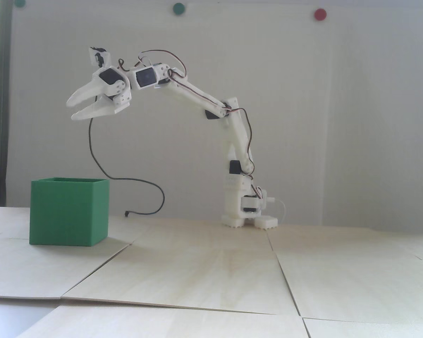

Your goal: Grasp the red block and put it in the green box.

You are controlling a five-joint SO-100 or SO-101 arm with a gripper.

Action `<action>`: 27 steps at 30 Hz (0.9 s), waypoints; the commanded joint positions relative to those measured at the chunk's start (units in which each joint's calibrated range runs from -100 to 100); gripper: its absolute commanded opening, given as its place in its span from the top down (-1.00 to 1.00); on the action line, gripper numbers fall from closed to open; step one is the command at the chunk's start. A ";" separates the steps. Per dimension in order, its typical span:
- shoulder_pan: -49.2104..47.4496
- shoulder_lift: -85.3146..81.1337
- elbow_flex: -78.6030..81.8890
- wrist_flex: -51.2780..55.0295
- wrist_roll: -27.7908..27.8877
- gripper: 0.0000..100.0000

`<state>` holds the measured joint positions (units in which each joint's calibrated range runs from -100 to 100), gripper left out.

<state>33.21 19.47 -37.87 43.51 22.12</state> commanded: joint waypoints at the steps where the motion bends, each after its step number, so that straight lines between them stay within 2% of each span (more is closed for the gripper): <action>1: -2.77 -4.66 -4.99 0.67 -0.31 0.96; 7: -11.61 -15.88 -1.08 10.96 -0.36 0.96; 8: -18.13 -24.01 3.44 22.17 -0.41 0.96; 9: -20.38 -27.25 5.04 27.32 -0.77 0.96; 10: -21.99 -29.61 5.93 31.19 -2.02 0.96; 11: -24.56 -33.96 6.72 37.86 -5.51 0.96; 12: -24.96 -34.75 6.90 39.12 -6.24 0.96; 17: -33.25 -42.80 8.41 51.94 -16.91 0.96; 19: -37.75 -46.20 13.38 53.45 -22.48 0.96; 23: -44.18 -50.78 24.56 52.53 -26.80 0.96; 27: -48.69 -57.17 44.61 37.69 -29.09 0.96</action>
<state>-11.27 -31.26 -9.13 92.43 -4.08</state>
